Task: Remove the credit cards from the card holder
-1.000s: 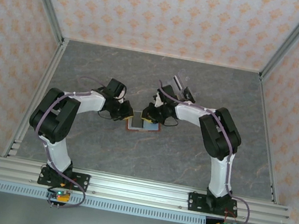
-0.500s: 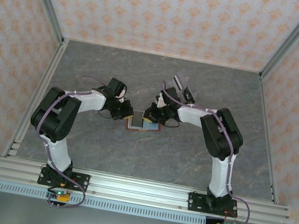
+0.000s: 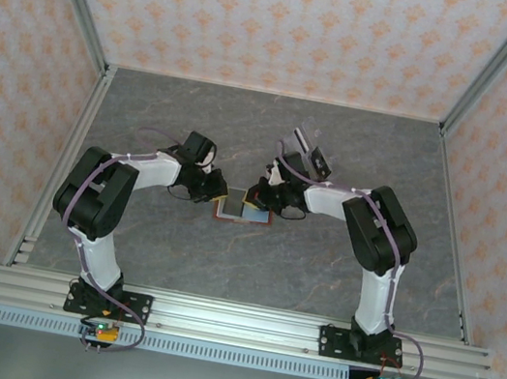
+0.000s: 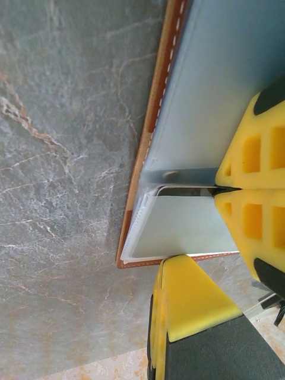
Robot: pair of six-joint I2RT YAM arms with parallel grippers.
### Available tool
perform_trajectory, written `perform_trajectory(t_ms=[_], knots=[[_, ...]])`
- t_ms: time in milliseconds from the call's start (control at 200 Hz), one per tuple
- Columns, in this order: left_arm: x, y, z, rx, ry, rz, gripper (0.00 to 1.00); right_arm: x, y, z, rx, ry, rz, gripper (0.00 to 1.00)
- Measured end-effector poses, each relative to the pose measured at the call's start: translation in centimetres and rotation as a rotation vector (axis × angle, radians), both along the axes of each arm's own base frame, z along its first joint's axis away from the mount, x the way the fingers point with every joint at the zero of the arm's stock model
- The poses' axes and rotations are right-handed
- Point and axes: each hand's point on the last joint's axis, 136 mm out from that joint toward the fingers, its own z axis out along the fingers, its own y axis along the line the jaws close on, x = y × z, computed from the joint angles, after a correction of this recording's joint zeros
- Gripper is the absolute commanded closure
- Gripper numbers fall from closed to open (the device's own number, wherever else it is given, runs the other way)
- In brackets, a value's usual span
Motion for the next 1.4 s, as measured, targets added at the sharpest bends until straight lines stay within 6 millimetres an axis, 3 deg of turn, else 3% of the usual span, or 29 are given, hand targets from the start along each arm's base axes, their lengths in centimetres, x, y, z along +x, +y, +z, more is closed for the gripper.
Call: perform_trajectory(t_ms=[385,681,821,971,1276,1401], knots=[[-0.4,0.2,-0.2,0.016,0.015,-0.01,0.87,0.3,-0.6,-0.1,-0.028,-0.022,-0.02,1.0],[-0.2,-1.0,1.8,-0.032,-0.04,-0.038,0.93,0.3,-0.6,-0.1,-0.028,-0.023,-0.02,0.95],[-0.4,-1.7,1.8,-0.038,-0.036,-0.044,0.94,0.3,-0.6,-0.1,-0.028,-0.023,-0.02,0.92],[-0.4,-1.7,0.4,-0.031,-0.011,-0.03,0.95,0.4,-0.6,-0.1,-0.027,-0.024,-0.021,0.92],[-0.2,-1.6,0.4,-0.037,-0.022,-0.02,0.96,0.5,-0.7,-0.2,0.026,-0.027,-0.058,0.91],[-0.1,-1.7,0.3,-0.04,-0.028,-0.019,0.96,0.5,-0.8,-0.2,0.058,-0.018,-0.076,0.95]])
